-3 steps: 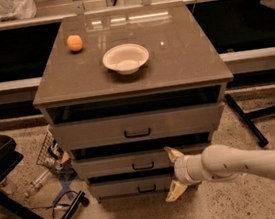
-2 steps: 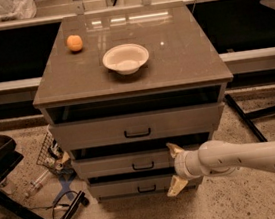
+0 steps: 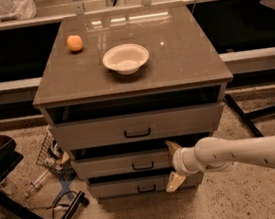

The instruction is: Open middle drawer

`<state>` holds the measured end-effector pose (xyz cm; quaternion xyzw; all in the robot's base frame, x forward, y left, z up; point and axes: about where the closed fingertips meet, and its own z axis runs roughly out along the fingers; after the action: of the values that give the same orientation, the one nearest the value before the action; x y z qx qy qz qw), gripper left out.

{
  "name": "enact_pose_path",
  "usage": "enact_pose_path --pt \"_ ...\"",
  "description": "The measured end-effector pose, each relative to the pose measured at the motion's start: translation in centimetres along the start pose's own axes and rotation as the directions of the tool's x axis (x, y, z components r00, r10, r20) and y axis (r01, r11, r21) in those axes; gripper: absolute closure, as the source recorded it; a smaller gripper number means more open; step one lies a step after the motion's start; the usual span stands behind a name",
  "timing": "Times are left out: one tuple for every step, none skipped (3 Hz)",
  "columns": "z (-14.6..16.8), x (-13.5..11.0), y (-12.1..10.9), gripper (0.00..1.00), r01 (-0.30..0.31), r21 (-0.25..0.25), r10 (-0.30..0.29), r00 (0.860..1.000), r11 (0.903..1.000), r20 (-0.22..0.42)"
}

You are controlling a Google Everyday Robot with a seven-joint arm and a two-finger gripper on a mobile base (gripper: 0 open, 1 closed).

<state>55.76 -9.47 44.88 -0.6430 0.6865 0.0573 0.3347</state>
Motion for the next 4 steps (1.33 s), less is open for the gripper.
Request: enact_pose_path --pt "1.8 0.8 -2.1 0.0 0.004 0.008 -0.004 1.0 1.0 -0.005" --pt "3.9 2.3 -2.5 0.18 -0.003 -0.002 0.003 0.999 1.0 -0.035" --pt "4.2 2.4 -2.4 0.41 -0.003 -0.006 0.003 0.999 1.0 -0.037" --pt "4.2 2.3 -2.2 0.64 -0.003 -0.008 0.003 0.999 1.0 -0.033"
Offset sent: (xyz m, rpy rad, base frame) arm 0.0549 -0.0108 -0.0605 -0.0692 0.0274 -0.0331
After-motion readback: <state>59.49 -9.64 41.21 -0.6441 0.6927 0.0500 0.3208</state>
